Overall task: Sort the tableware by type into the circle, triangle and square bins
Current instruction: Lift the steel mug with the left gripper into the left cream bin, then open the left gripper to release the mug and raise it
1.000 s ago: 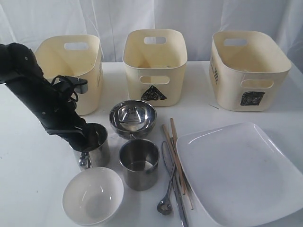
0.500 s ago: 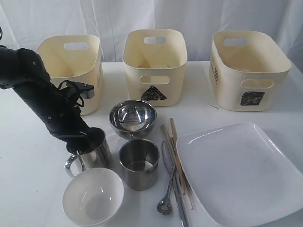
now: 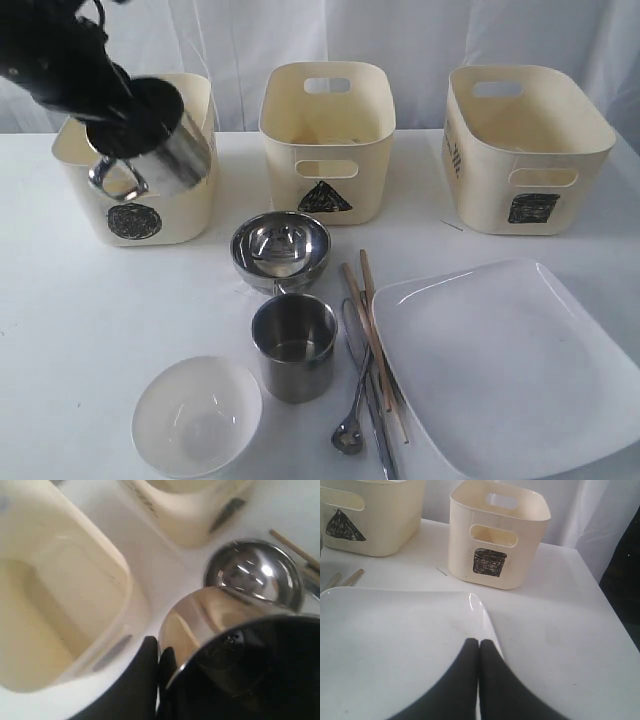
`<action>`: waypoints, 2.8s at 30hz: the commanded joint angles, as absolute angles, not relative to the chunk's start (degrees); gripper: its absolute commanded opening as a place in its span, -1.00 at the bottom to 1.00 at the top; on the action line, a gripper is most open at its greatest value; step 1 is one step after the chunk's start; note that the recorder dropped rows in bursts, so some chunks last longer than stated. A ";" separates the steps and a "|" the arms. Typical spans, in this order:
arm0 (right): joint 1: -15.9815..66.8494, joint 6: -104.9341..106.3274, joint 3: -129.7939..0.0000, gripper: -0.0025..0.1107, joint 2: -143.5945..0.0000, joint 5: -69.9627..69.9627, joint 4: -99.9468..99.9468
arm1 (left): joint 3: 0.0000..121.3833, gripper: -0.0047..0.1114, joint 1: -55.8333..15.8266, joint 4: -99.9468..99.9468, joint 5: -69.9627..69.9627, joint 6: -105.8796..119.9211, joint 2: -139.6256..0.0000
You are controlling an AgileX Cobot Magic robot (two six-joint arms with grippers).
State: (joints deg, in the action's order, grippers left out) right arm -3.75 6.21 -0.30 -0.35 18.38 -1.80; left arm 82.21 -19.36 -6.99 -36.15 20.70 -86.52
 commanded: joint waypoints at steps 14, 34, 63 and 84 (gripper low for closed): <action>-3.99 6.70 0.00 -0.96 0.00 17.95 -1.73 | 96.18 -0.92 -12.76 15.63 -23.45 0.95 -100.99; -3.99 6.70 0.00 -0.96 0.00 17.95 -1.73 | 102.50 -0.92 -9.28 9.68 -23.51 1.54 -116.69; -3.99 6.70 0.00 -0.96 0.00 17.95 -1.73 | 103.33 -0.13 -10.57 -1.51 -32.06 4.79 -108.95; -3.99 6.70 0.00 -0.96 0.00 17.95 -1.73 | 87.27 -0.13 -29.11 -3.92 -56.01 4.34 -94.49</action>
